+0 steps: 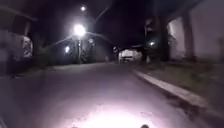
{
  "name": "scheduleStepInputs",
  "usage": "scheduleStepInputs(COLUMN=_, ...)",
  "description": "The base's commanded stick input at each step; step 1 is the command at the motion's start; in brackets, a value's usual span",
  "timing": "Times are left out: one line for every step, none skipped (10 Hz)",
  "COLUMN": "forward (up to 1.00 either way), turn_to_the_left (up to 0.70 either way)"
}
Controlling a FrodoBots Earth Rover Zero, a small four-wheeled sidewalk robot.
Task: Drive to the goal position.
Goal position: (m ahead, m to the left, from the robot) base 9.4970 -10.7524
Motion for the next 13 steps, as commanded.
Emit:
scheduleStepInputs(forward=0.7, turn_to_the_left=0.0)
scheduleStepInputs(forward=0.7, turn_to_the_left=-0.13)
scheduleStepInputs(forward=0.7, turn_to_the_left=-0.35)
scheduleStepInputs(forward=0.7, turn_to_the_left=-0.35)
scheduleStepInputs(forward=0.7, turn_to_the_left=-0.15)
scheduleStepInputs(forward=0.7, turn_to_the_left=-0.07)
scheduleStepInputs(forward=0.7, turn_to_the_left=-0.24)
scheduleStepInputs(forward=0.7, turn_to_the_left=-0.21)
scheduleStepInputs(forward=0.7, turn_to_the_left=0.0)
scheduleStepInputs(forward=0.7, turn_to_the_left=0.0)
scheduleStepInputs(forward=0.7, turn_to_the_left=0.0)
scheduleStepInputs(forward=0.7, turn_to_the_left=0.0)
scheduleStepInputs(forward=0.7, turn_to_the_left=0.0)
